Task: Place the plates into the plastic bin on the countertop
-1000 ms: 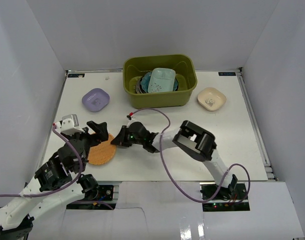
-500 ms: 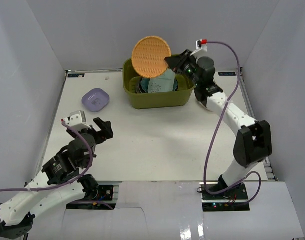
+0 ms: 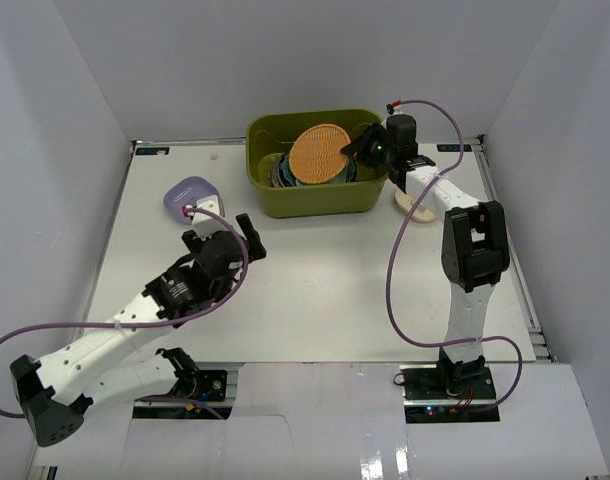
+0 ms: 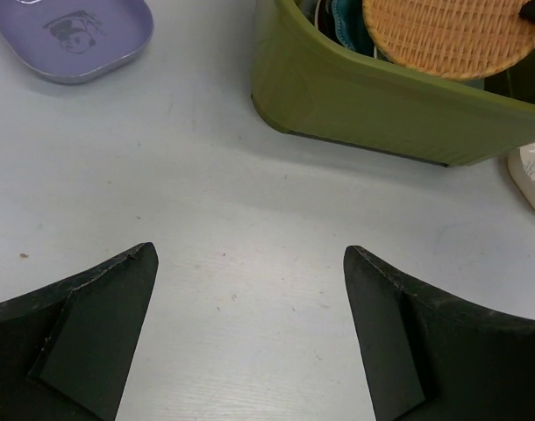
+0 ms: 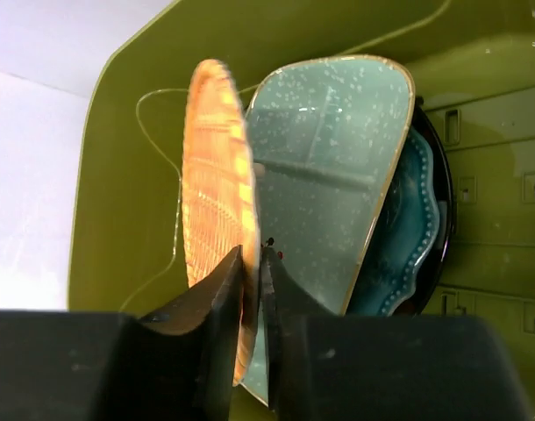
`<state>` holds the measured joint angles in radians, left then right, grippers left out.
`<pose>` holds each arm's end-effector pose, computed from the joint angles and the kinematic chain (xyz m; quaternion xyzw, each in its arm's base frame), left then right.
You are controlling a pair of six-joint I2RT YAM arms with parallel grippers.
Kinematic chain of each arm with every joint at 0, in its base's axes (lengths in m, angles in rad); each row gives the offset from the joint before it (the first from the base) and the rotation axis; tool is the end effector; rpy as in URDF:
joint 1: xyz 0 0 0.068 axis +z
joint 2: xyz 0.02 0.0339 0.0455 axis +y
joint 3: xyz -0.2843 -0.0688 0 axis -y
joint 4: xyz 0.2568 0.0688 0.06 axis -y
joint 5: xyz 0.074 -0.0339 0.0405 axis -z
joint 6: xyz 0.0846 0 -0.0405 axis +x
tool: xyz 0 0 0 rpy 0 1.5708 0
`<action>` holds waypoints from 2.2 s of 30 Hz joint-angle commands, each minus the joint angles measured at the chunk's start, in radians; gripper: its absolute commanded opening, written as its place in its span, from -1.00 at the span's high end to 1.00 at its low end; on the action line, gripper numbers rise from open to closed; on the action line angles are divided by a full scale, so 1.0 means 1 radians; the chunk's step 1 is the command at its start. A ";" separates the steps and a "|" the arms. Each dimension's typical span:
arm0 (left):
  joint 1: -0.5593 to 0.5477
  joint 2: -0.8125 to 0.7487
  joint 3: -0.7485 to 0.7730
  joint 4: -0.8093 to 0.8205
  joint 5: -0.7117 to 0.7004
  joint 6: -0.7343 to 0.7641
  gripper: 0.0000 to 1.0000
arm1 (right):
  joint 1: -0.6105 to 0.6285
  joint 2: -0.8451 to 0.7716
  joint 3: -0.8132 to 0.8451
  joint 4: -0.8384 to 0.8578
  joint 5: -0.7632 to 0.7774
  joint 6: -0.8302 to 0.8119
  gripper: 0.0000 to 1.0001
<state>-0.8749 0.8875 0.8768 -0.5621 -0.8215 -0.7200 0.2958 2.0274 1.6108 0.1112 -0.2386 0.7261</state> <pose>0.1812 -0.1203 0.3199 -0.1282 0.8174 -0.0690 0.5574 0.5236 0.1805 0.2727 0.1022 0.7973 0.3708 0.4652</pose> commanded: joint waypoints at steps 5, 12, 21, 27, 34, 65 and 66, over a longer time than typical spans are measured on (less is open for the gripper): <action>0.209 0.143 0.045 0.140 0.233 -0.009 -0.96 | -0.003 -0.062 0.043 0.050 0.012 -0.025 -0.25; 0.632 0.234 0.034 0.220 0.531 -0.032 -0.96 | -0.069 -0.211 -0.011 0.021 0.038 -0.085 -0.63; 0.993 0.436 0.074 0.272 0.880 -0.059 -0.96 | -0.380 -0.506 -0.532 0.120 0.169 -0.103 -0.49; 1.067 0.635 0.169 0.292 0.892 -0.016 -0.96 | -0.485 -0.428 -0.554 0.061 0.234 -0.204 -0.55; 1.090 0.815 0.223 0.353 0.918 -0.015 -0.96 | -0.471 -0.227 -0.413 -0.053 0.209 -0.281 -0.51; 1.090 0.914 0.284 0.361 0.861 0.036 1.00 | -0.054 -0.276 0.036 -0.043 0.265 -0.451 0.85; 1.090 0.860 0.275 0.358 0.864 0.036 1.00 | -0.044 -0.207 0.113 -0.060 0.268 -0.452 0.84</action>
<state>0.2123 1.8690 1.1492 -0.2138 0.0475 -0.6849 0.2066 1.6829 1.6188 0.1509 0.0418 0.3420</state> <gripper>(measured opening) 0.025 0.083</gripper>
